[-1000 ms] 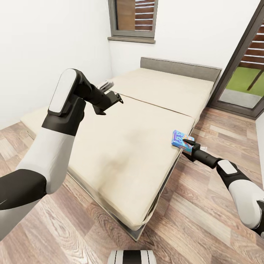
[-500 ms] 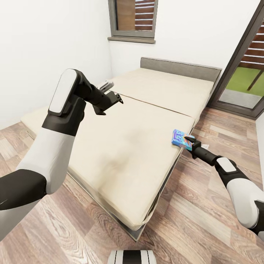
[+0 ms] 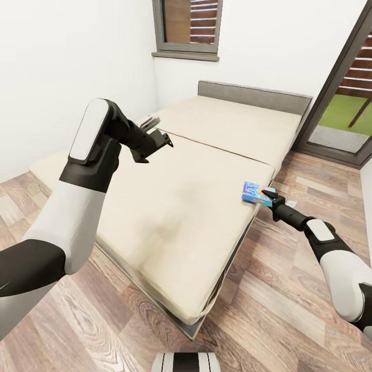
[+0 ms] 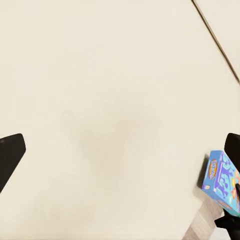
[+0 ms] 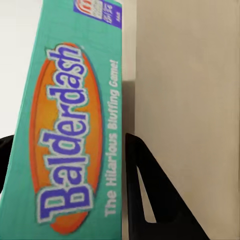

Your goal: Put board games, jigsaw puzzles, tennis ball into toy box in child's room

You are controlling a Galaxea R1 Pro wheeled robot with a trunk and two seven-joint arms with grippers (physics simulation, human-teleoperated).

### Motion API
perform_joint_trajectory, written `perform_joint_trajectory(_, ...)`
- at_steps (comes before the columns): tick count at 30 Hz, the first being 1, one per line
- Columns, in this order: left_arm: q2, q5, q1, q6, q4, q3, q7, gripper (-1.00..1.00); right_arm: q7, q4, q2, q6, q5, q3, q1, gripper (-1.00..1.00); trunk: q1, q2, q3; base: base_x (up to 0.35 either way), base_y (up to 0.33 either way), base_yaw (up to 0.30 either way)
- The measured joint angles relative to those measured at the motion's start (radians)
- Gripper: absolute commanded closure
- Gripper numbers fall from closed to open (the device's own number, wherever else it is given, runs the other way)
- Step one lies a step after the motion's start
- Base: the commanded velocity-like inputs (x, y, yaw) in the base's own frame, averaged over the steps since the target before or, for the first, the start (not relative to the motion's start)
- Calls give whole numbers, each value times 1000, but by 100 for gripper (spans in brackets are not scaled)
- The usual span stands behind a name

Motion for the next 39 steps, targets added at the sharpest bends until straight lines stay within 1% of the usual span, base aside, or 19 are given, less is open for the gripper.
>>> perform_joint_trajectory(6,0,-1,1,0,0,0,0,-100,0,-23,0,-2,19,3,4,100,0,0,0,0,0,0)
perform_joint_trajectory(7,24,14,127,0,-167,41,2,-100,1,-238,2,60,24,7,121,100,0,0,0,0,0,0)
perform_joint_trajectory(8,27,14,191,1,-170,46,2,-100,2,-301,2,64,25,5,131,100,0,0,0,0,0,0)
perform_joint_trajectory(9,29,15,191,0,-175,49,2,-100,1,-304,2,68,16,4,129,100,0,0,0,0,0,0)
perform_joint_trajectory(10,30,16,195,1,-178,52,2,-100,1,-305,2,67,27,5,130,100,0,0,0,0,0,0)
perform_joint_trajectory(15,36,21,208,6,-186,62,2,-100,0,-307,2,72,24,5,131,100,0,0,0,0,0,0)
perform_joint_trajectory(17,44,31,211,8,-188,64,1,-100,0,-308,3,73,24,5,131,100,0,0,0,0,0,0)
perform_joint_trajectory(18,54,44,214,8,-188,65,1,-100,0,-308,7,73,24,5,131,100,0,0,0,0,0,0)
perform_joint_trajectory(19,54,45,214,8,-189,65,1,-100,0,-308,7,73,24,5,131,100,0,0,0,0,0,0)
perform_joint_trajectory(21,65,62,222,8,-189,66,0,-100,0,-308,13,74,25,5,131,100,0,0,0,0,0,0)
perform_joint_trajectory(26,73,74,238,5,-191,67,0,-100,1,-312,17,74,24,5,131,100,0,0,0,0,0,0)
perform_joint_trajectory(30,78,77,243,4,-197,65,2,-100,1,-344,19,74,23,9,132,100,0,0,0,0,0,0)
perform_joint_trajectory(33,81,73,246,6,-231,58,5,-100,-3,-395,19,76,25,54,146,100,0,0,0,0,0,0)
perform_joint_trajectory(35,85,75,253,9,-253,56,6,-100,-4,-431,17,82,22,101,153,100,0,0,0,0,0,0)
perform_joint_trajectory(39,99,82,291,14,-302,57,5,-100,-6,-511,11,118,21,202,160,100,0,0,0,0,0,0)
